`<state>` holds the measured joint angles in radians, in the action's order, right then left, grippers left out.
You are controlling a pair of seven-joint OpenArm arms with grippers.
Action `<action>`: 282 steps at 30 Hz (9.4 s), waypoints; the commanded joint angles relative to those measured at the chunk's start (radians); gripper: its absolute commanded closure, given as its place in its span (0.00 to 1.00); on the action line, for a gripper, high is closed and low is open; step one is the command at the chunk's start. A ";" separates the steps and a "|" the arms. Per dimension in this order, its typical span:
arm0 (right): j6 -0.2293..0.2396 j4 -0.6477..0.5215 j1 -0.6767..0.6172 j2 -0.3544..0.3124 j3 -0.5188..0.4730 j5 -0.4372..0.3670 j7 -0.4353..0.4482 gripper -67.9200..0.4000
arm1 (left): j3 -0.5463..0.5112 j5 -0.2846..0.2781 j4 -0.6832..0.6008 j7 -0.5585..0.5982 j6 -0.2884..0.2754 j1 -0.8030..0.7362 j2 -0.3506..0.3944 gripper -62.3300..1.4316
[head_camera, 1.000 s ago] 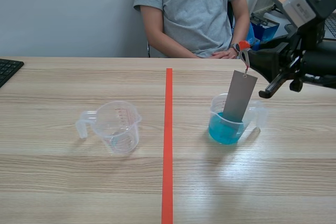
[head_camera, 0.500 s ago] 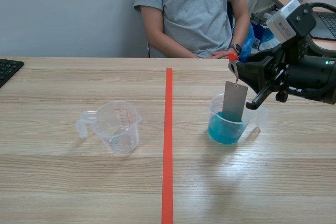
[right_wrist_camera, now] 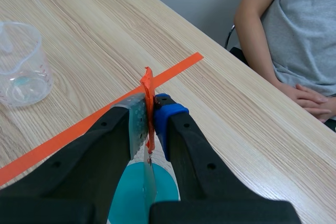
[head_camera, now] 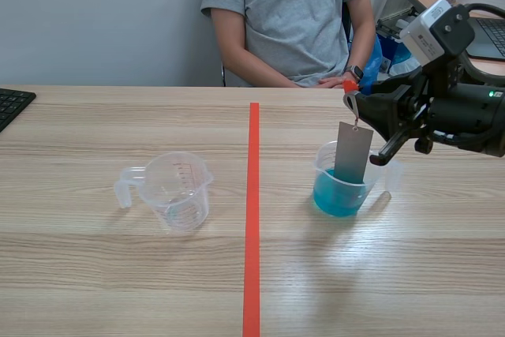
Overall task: Do the redox reaction experiment.
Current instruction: 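Hold the plate still in the solution, then raise the plate and point at it, then put the plate into the left beaker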
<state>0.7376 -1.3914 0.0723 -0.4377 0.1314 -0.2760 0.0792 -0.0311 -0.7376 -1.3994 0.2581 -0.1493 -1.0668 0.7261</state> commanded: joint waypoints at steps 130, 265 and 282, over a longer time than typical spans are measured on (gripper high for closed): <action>0.008 -0.491 0.005 -0.055 -0.235 -0.451 -0.481 0.97 | 0.805 0.230 0.274 -0.154 -0.126 1.462 -0.174 0.91; 0.008 -0.491 0.008 -0.055 -0.230 -0.451 -0.480 0.97 | 0.051 0.129 -0.066 -0.075 0.115 0.210 0.009 0.91; 0.008 -0.491 0.052 -0.055 -0.149 -0.450 -0.451 0.97 | 0.051 0.135 -0.066 -0.101 0.156 0.159 -0.153 0.91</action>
<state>0.7399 -1.8679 0.0887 -0.4770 -0.0216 -0.7116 -0.3908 0.0147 -0.6033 -1.4590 0.1413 0.0074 -0.9035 0.5705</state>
